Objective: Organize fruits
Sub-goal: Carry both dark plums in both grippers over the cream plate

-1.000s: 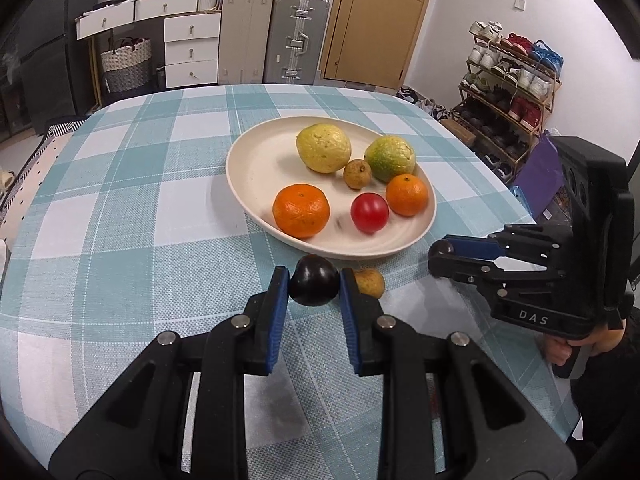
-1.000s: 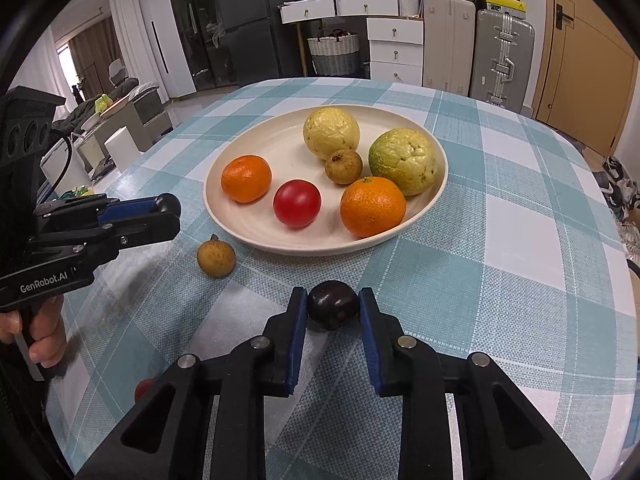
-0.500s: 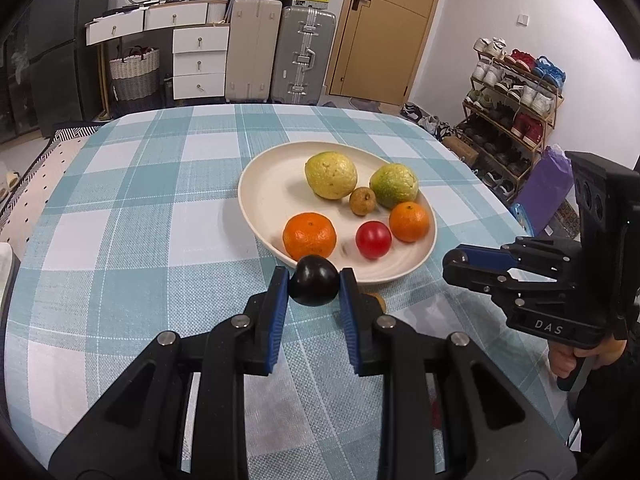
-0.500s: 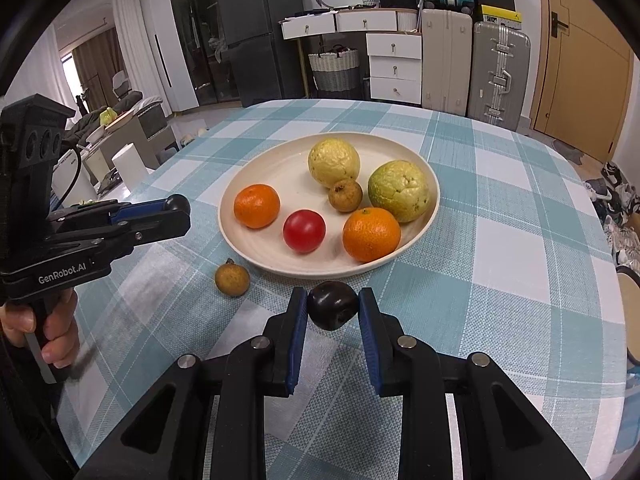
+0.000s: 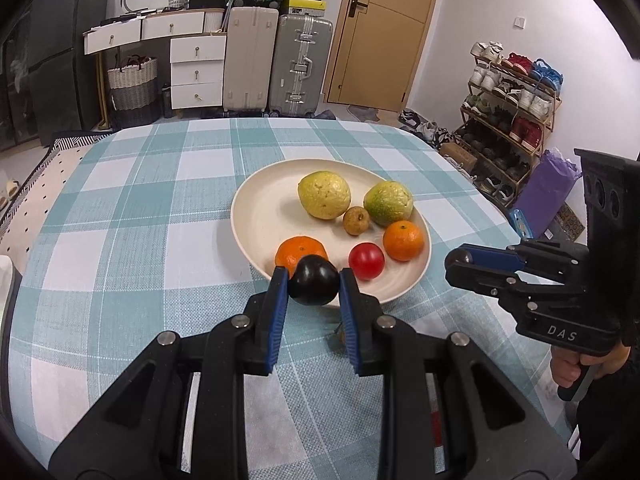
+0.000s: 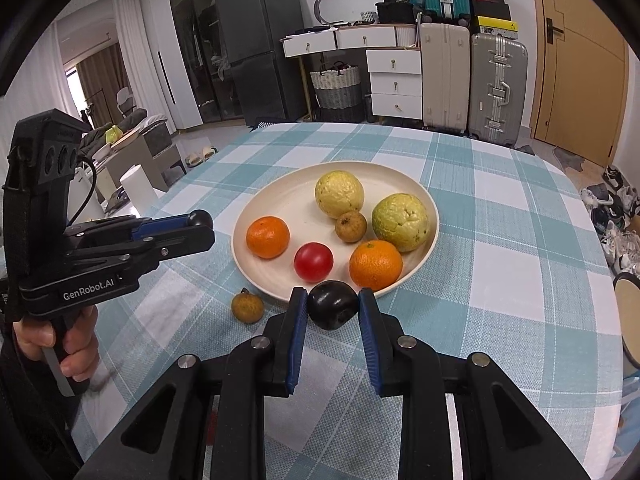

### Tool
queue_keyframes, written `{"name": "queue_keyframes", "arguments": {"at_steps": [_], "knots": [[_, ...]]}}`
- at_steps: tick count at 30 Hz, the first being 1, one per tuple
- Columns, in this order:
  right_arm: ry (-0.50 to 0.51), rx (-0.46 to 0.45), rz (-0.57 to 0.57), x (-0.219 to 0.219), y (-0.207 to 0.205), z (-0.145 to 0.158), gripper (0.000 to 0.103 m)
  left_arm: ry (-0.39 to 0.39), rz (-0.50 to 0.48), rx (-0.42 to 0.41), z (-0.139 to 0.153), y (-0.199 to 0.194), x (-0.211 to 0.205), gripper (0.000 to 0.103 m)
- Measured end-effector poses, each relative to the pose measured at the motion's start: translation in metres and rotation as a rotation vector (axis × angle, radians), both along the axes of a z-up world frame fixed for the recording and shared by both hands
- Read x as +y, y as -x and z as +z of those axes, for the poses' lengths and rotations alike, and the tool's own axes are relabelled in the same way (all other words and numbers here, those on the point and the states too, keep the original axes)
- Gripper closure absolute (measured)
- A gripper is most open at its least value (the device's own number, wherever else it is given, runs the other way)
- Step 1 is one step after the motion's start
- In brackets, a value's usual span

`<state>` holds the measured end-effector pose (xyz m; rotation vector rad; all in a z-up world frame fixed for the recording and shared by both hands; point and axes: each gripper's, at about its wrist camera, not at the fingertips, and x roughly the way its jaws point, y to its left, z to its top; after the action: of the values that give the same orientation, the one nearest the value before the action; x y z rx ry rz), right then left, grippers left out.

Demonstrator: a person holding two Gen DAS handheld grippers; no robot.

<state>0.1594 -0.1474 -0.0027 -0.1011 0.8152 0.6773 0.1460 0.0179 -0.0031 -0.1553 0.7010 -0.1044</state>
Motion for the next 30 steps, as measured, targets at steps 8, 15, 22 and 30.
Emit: {"name": "queue_keyframes", "arguments": {"at_steps": [8, 15, 22, 30], "knots": [[-0.015, -0.011, -0.007, 0.002, -0.004, 0.005, 0.076, -0.009, -0.006, -0.013, 0.005, -0.008, -0.006, 0.080], [-0.023, -0.006, -0.018, 0.005, -0.009, 0.002, 0.076, -0.013, -0.015, -0.015, 0.006, -0.017, -0.010, 0.080], [-0.023, 0.008, -0.014, 0.013, -0.014, -0.005, 0.076, -0.012, -0.032, 0.007, -0.002, -0.030, -0.015, 0.080], [-0.028, 0.027, -0.020, 0.016, -0.018, -0.015, 0.076, -0.023, -0.053, 0.030, -0.015, -0.040, -0.024, 0.080]]}}
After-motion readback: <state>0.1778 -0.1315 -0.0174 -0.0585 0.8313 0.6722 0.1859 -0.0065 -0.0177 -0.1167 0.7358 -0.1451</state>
